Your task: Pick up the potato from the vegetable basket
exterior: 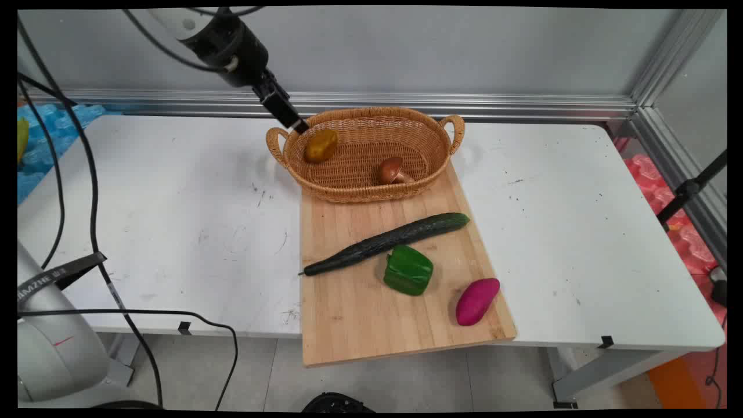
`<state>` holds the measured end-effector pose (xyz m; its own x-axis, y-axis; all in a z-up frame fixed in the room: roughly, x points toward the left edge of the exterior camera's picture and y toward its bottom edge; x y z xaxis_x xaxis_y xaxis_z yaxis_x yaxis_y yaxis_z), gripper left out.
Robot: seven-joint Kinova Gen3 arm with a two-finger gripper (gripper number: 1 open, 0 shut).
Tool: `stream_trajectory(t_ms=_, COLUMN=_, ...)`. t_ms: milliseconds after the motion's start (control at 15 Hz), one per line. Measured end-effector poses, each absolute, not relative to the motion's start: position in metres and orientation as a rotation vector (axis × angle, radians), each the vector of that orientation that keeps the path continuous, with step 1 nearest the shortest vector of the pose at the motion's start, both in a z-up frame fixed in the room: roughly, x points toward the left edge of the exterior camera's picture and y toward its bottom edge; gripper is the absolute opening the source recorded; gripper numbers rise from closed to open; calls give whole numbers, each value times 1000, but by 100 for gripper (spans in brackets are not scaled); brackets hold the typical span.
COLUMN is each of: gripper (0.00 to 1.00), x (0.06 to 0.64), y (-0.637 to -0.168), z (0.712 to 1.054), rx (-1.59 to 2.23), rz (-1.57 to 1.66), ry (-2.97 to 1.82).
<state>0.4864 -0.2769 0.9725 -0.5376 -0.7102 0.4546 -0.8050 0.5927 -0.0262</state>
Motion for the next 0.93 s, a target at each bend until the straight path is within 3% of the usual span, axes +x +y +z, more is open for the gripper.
stream_trajectory(t_ms=400, gripper=100, x=495, y=-320, z=943, rx=1545, rz=404, ry=-2252)
stream_trajectory(t_ms=933, gripper=100, x=474, y=-377, z=872, rx=1816, rz=409, ry=-2107)
